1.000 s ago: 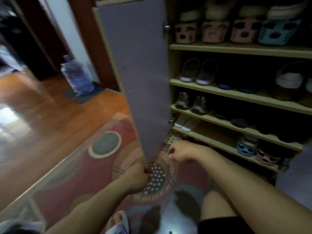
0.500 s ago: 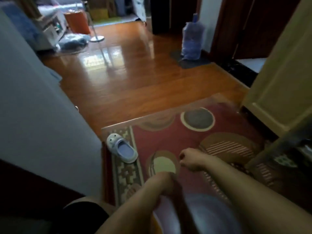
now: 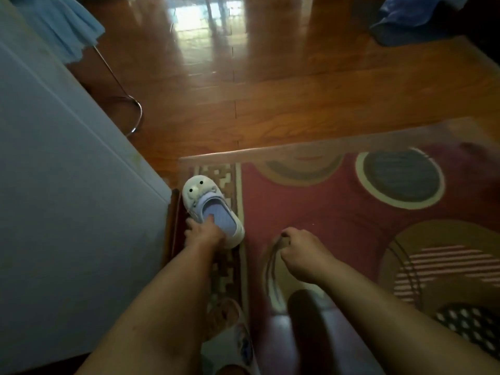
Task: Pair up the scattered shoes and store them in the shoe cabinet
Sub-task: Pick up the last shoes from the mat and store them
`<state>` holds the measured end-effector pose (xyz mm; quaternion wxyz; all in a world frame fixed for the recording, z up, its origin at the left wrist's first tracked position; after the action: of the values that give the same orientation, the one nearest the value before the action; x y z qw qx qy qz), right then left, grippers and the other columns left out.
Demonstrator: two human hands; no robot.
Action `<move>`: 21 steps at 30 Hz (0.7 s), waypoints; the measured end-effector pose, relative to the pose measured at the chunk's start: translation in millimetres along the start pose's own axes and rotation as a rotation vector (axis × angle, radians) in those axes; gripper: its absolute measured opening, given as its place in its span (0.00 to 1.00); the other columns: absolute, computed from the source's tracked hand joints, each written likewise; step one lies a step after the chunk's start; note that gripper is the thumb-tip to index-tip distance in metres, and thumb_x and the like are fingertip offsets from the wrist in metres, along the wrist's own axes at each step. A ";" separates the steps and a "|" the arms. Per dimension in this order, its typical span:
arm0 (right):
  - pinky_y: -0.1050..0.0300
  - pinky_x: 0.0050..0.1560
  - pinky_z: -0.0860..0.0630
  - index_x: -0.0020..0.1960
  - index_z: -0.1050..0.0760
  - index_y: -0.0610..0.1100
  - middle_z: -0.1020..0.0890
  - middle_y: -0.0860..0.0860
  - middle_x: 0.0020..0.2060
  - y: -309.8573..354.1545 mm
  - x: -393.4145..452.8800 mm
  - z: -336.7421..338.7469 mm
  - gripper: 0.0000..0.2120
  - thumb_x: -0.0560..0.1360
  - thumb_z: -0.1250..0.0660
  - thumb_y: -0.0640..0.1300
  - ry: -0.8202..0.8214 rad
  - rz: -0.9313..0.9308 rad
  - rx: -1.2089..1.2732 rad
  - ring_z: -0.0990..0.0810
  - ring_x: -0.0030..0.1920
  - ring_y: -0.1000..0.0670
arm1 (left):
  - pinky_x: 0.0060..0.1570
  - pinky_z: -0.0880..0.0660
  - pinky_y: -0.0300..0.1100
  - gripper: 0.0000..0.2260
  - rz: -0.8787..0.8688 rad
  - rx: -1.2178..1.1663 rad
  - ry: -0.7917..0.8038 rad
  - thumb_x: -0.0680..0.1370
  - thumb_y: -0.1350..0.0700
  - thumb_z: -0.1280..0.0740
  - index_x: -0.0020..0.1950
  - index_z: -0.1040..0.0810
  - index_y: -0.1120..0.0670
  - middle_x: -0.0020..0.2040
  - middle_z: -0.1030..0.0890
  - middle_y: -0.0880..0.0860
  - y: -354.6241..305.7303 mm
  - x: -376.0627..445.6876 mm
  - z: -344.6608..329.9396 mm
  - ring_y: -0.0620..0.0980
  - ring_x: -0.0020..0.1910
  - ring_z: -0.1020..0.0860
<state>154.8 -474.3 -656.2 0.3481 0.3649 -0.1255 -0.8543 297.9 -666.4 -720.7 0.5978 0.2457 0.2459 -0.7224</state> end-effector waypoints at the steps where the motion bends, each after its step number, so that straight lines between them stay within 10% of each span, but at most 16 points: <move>1: 0.54 0.63 0.28 0.71 0.30 0.49 0.26 0.44 0.67 -2.8 13.6 -8.5 0.23 0.77 0.41 0.46 0.012 0.002 0.016 0.26 0.65 0.41 | 0.68 0.35 0.59 0.31 0.008 0.031 0.018 0.80 0.48 0.39 0.81 0.50 0.42 0.79 0.54 0.61 2.9 20.1 -3.0 0.66 0.74 0.41; 10: 0.58 0.64 0.30 0.73 0.30 0.45 0.25 0.43 0.67 -51.4 -17.6 -24.1 0.23 0.78 0.37 0.45 0.141 -0.048 0.004 0.25 0.66 0.44 | 0.51 0.28 0.48 0.18 -0.061 0.077 -0.196 0.80 0.55 0.39 0.68 0.26 0.60 0.69 0.28 0.62 7.9 33.7 -16.1 0.63 0.62 0.24; 16: 0.51 0.60 0.25 0.64 0.24 0.41 0.20 0.40 0.62 -110.3 -141.2 19.3 0.17 0.79 0.38 0.47 0.028 -0.198 0.143 0.22 0.62 0.40 | 0.69 0.32 0.49 0.25 -0.427 0.222 -0.041 0.81 0.56 0.42 0.78 0.36 0.56 0.80 0.41 0.57 -62.4 -153.4 -91.8 0.57 0.74 0.32; 21: 0.53 0.45 0.20 0.58 0.21 0.45 0.16 0.44 0.49 -187.2 -295.1 20.6 0.20 0.70 0.31 0.55 -0.028 -0.362 0.371 0.17 0.47 0.44 | 0.69 0.32 0.46 0.24 -0.787 0.517 0.190 0.83 0.54 0.43 0.79 0.40 0.56 0.74 0.32 0.60 -108.0 -347.6 -184.9 0.56 0.71 0.29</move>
<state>190.9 -136.7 -571.2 0.1148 0.4273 -0.2173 -0.8701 260.1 -270.4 -628.7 0.1732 0.3398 0.1860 -0.9055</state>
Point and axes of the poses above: each hand's wrist, its own x-axis towards the middle knuckle, its own z-axis out of the back of the hand, y = z × x, the point moved 4 cm from there along x, towards the middle knuckle
